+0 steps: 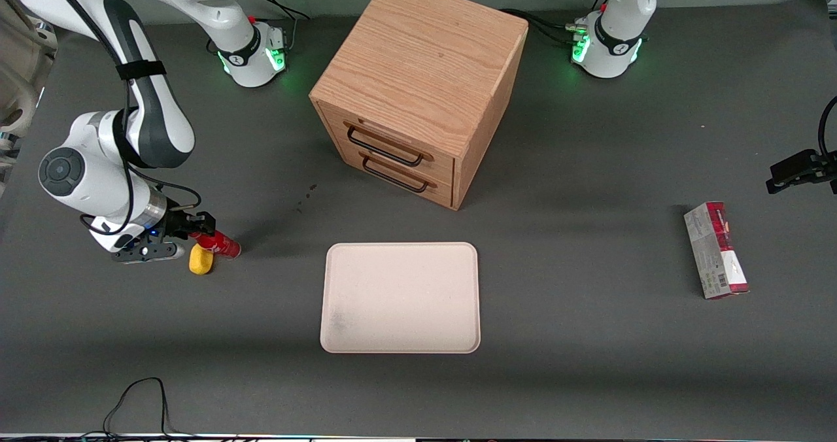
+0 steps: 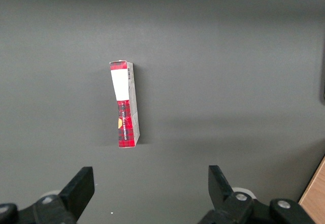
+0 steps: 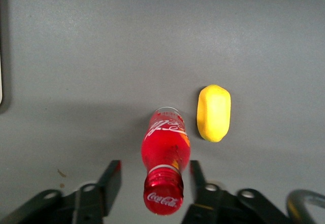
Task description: Place coke bottle on tray
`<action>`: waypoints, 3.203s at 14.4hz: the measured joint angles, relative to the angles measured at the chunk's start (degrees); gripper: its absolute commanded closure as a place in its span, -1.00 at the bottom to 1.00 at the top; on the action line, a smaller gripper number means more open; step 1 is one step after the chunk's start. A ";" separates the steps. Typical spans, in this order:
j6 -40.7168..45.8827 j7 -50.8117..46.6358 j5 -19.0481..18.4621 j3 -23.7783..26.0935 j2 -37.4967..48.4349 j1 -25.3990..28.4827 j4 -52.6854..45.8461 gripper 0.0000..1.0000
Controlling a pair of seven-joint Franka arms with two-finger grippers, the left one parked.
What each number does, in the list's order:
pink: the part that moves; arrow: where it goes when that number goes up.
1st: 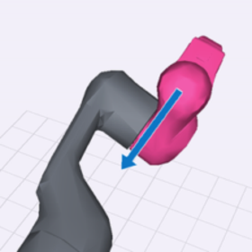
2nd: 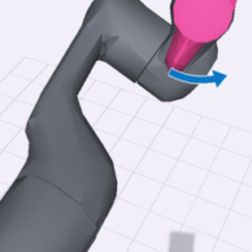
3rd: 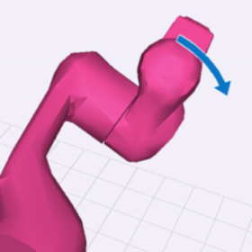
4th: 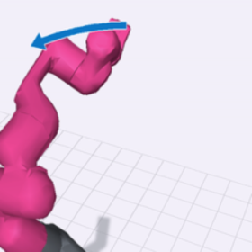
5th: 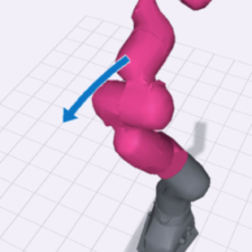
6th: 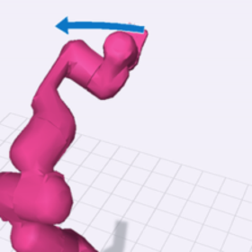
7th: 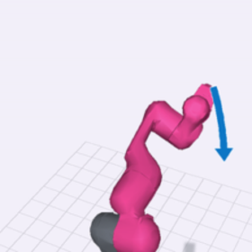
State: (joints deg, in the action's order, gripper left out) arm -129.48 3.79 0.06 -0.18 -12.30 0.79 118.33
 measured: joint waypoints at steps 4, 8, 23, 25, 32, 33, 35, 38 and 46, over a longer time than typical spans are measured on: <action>0.08 0.04 -0.01 -0.07 -0.08 -0.01 -0.14 1.00; 6.59 0.74 -0.02 -0.10 -0.21 -0.13 -5.04 1.00; 52.07 2.59 -0.13 -0.70 0.87 -0.42 -45.50 1.00; 52.17 2.72 -0.09 0.19 0.58 -0.27 -47.05 1.00; 51.78 1.59 -1.77 7.68 -12.66 4.05 -62.35 1.00; 51.72 0.35 -2.95 7.77 -14.39 6.06 -64.16 1.00; 51.45 -4.47 -4.64 7.95 -16.61 10.89 -66.71 1.00; 50.31 -10.70 -5.16 8.03 -17.67 17.16 -67.68 1.00; 39.55 -12.00 -5.29 7.41 -26.25 19.07 -67.84 1.00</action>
State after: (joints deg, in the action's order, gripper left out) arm -89.93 -8.21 -5.23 7.23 -38.55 19.86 50.48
